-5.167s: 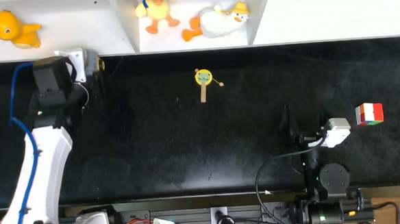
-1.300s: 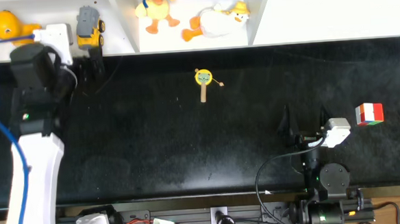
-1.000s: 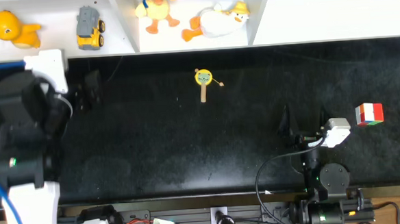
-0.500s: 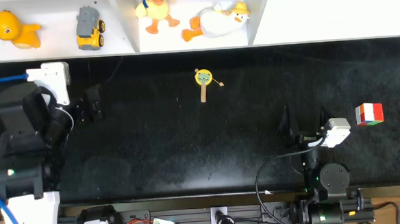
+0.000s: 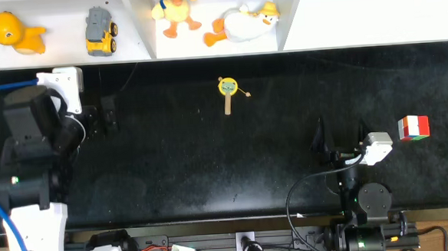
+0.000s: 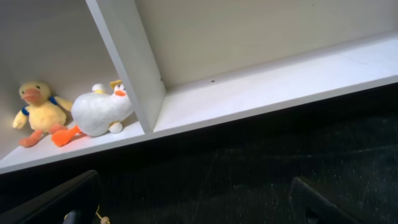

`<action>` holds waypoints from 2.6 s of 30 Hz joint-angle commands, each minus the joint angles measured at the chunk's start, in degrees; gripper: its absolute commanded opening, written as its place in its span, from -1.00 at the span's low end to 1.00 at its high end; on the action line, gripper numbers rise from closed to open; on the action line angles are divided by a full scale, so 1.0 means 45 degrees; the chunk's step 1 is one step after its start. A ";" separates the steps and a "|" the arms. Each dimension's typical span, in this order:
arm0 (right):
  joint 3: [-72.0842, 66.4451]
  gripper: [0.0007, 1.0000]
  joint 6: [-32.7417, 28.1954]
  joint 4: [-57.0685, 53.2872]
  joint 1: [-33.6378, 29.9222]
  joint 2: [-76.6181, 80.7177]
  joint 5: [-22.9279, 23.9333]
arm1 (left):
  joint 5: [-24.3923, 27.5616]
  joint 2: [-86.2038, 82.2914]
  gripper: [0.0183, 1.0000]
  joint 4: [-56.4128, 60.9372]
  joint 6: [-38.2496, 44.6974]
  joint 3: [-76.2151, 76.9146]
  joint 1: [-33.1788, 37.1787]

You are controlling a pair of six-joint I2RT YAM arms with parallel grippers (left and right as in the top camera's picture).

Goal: Store Toys

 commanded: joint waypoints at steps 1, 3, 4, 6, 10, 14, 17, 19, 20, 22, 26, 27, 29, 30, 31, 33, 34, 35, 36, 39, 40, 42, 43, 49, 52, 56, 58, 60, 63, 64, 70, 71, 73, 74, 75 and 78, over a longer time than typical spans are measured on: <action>-0.0170 0.99 -0.0039 0.0058 0.0078 -0.0097 0.0053 | 0.0277 -0.2361 1.00 0.1739 0.0180 -0.2220 -0.0112; -0.0170 0.99 -0.0039 0.0058 0.0078 -0.0097 0.0053 | 0.0277 -0.3560 1.00 0.3031 0.0102 -0.3672 -0.0112; -0.0170 0.99 -0.0039 0.0058 0.0078 -0.0097 0.0053 | 0.0277 -0.4177 1.00 0.3657 0.0053 -0.4391 -0.0112; -0.0170 0.99 -0.0039 0.0058 0.0078 -0.0097 0.0053 | 0.0272 -0.5484 1.00 0.4843 -0.0024 -0.5843 -0.0112; -0.0170 0.99 -0.0039 0.0058 0.0078 -0.0097 0.0053 | 0.0267 -0.8374 1.00 0.6353 -0.0597 -0.8553 -0.0112; -0.0170 0.99 -0.0039 0.0058 0.0078 -0.0102 0.0053 | 0.0257 -1.0739 1.00 0.6504 -0.1258 -1.0229 -0.0107; -0.0170 0.99 -0.0039 0.0058 0.0078 -0.0097 0.0058 | 0.0194 -1.2298 0.99 0.6509 -0.1248 -1.1157 -0.0112; -0.0170 0.99 -0.0039 0.0058 0.0078 -0.0097 0.0053 | 0.0024 -1.2556 1.00 0.6824 -0.1253 -1.1599 -0.0117; -0.0170 0.99 -0.0039 0.0058 0.0078 -0.0097 0.0053 | -0.0083 -1.2424 1.00 0.7096 -0.1253 -1.1788 -0.0146; -0.0170 0.99 -0.0039 0.0058 0.0078 -0.0097 0.0053 | -0.0291 -1.2512 1.00 0.7601 -0.1248 -1.2225 -0.0301; -0.0170 0.99 -0.0039 0.0058 0.0078 -0.0097 0.0053 | -0.0563 -1.2599 1.00 0.8684 -0.1243 -1.2866 -0.0384; -0.0170 0.99 -0.0039 0.0058 0.0078 -0.0097 0.0053 | -0.0559 -1.2599 1.00 0.8738 -0.1248 -1.2915 -0.0384; -0.0170 0.99 -0.0039 0.0058 0.0078 -0.0097 0.0058 | -0.0554 -1.2599 1.00 0.8743 -0.1248 -1.2900 -0.0384; -0.0170 0.99 -0.0039 0.0058 0.0078 -0.0097 0.0053 | -0.0549 -1.2599 0.99 0.8743 -0.1248 -1.2900 -0.0384; -0.0170 0.99 -0.0039 0.0058 0.0078 -0.0097 0.0053 | -0.0544 -1.2599 1.00 0.8743 -0.1248 -1.2900 -0.0384; -0.0170 0.99 -0.0039 0.0058 0.0078 -0.0097 0.0053 | -0.0529 -1.2599 1.00 0.8743 -0.1248 -1.2900 -0.0384; -0.0170 0.99 -0.0039 0.0058 0.0078 -0.0097 0.0053 | -0.0500 -1.2599 1.00 0.8738 -0.1248 -1.2900 -0.0379; -0.0170 0.99 -0.0034 0.0058 0.0078 -0.0097 0.0053 | -0.0510 -1.2599 1.00 0.8738 -0.1239 -1.2900 -0.0359; -0.0170 0.99 -0.0039 0.0058 0.0078 -0.0097 0.0058 | -0.0515 -1.2599 0.99 0.8738 -0.1239 -1.2900 -0.0316; -0.0170 0.99 -0.0039 0.0058 0.0078 -0.0102 0.0053 | -0.0520 -1.2599 0.99 0.8733 -0.1239 -1.2900 -0.0146; -0.0170 0.99 -0.0039 0.0063 0.0078 -0.0097 0.0058 | -0.0515 -1.2599 0.99 0.8733 -0.1239 -1.2900 -0.0117; -0.0170 0.99 -0.0039 0.0058 0.0078 -0.0097 0.0053 | -0.0520 -1.2599 1.00 0.8738 -0.1239 -1.2900 -0.0107; -0.0170 0.99 -0.0039 0.0058 0.0078 -0.0097 0.0053 | -0.0520 -1.2599 0.99 0.8733 -0.1239 -1.2900 -0.0107; -0.0170 0.99 -0.0039 0.0058 0.0078 -0.0097 0.0053 | -0.0520 -1.2599 1.00 0.8733 -0.1239 -1.2900 -0.0107; -0.0170 0.99 -0.0039 0.0058 0.0078 -0.0097 0.0053 | -0.0520 -1.2599 0.99 0.8738 -0.1239 -1.2900 -0.0107; -0.0170 0.99 -0.0039 0.0058 0.0078 -0.0097 0.0053 | -0.0520 -1.2599 1.00 0.8733 -0.1239 -1.2900 -0.0107; -0.0170 0.99 -0.0039 0.0058 0.0078 -0.0097 0.0053 | -0.0520 -1.2599 1.00 0.8738 -0.1239 -1.2900 -0.0107; -0.0170 0.99 -0.0039 0.0058 0.0078 -0.0097 0.0053 | -0.0520 -1.2599 0.99 0.8738 -0.1239 -1.2900 -0.0107; -0.0170 0.99 -0.0039 0.0058 0.0078 -0.0097 0.0058 | -0.0520 -1.2599 0.99 0.8738 -0.1239 -1.2900 -0.0107; -0.0170 0.99 -0.0039 0.0058 0.0078 -0.0097 0.0053 | -0.0520 -1.2599 1.00 0.8733 -0.1239 -1.2900 -0.0107; -0.0170 0.99 -0.0039 0.0058 0.0078 -0.0097 0.0053 | -0.0520 -1.2599 0.99 0.8733 -0.1239 -1.2900 -0.0107; -0.0170 0.99 -0.0039 0.0063 0.0078 -0.0097 0.0058 | -0.0520 -1.2599 1.00 0.8733 -0.1239 -1.2900 -0.0107; -0.0170 0.99 -0.0039 0.0058 0.0078 -0.0102 0.0053 | -0.0520 -1.2599 1.00 0.8733 -0.1239 -1.2900 -0.0107; -0.0170 0.99 -0.0039 0.0058 0.0078 -0.0097 0.0053 | -0.0520 -1.2599 0.99 0.8733 -0.1239 -1.2900 -0.0107; -0.0170 0.99 -0.0039 0.0063 0.0078 -0.0097 0.0053 | -0.0520 -1.2599 1.00 0.8733 -0.1239 -1.2900 -0.0107; -0.0170 0.99 -0.0039 0.0058 0.0078 -0.0097 0.0053 | -0.0520 -1.2599 1.00 0.8738 -0.1239 -1.2900 -0.0107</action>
